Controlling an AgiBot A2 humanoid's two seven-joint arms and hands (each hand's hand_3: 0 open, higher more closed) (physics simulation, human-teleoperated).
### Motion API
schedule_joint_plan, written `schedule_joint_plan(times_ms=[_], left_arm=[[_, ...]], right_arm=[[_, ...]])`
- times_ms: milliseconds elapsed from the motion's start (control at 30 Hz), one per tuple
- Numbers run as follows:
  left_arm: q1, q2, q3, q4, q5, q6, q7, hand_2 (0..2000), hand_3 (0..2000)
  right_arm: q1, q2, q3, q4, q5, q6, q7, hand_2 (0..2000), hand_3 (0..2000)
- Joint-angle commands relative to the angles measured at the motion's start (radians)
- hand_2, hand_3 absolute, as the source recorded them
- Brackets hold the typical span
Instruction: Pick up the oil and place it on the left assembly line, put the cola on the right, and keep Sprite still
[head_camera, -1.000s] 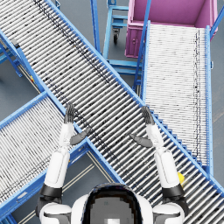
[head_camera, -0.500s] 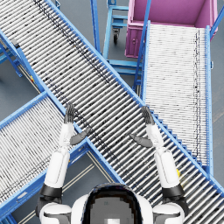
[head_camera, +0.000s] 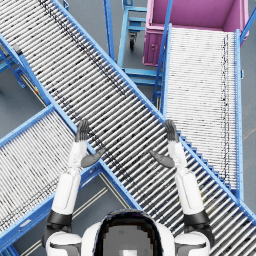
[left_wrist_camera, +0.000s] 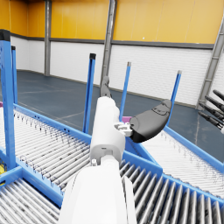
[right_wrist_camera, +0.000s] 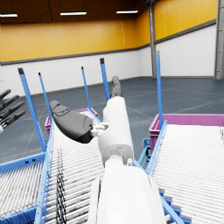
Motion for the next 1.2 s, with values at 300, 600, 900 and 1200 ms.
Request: schedule_joint_plan(times_ms=[300,600,900,1200], left_arm=[[0.056,0.046,-0.110,-0.050,0.000,-0.009,-0.009,0,0],[0.080,0.067,-0.210,-0.058,0.000,-0.010,-0.010,0,0],[0.094,0.081,-0.273,-0.058,0.176,-0.010,-0.010,0,0],[0.095,0.090,-0.296,-0.060,0.516,-0.010,-0.010,0,0]], right_arm=[[0.046,-0.047,-0.083,0.039,0.000,-0.009,0.009,0,0],[0.066,-0.074,-0.141,0.062,0.000,-0.010,0.010,0,0],[0.069,-0.093,-0.177,0.068,0.088,-0.010,0.010,0,0],[0.083,-0.110,-0.210,0.077,0.279,-0.010,0.010,0,0]])
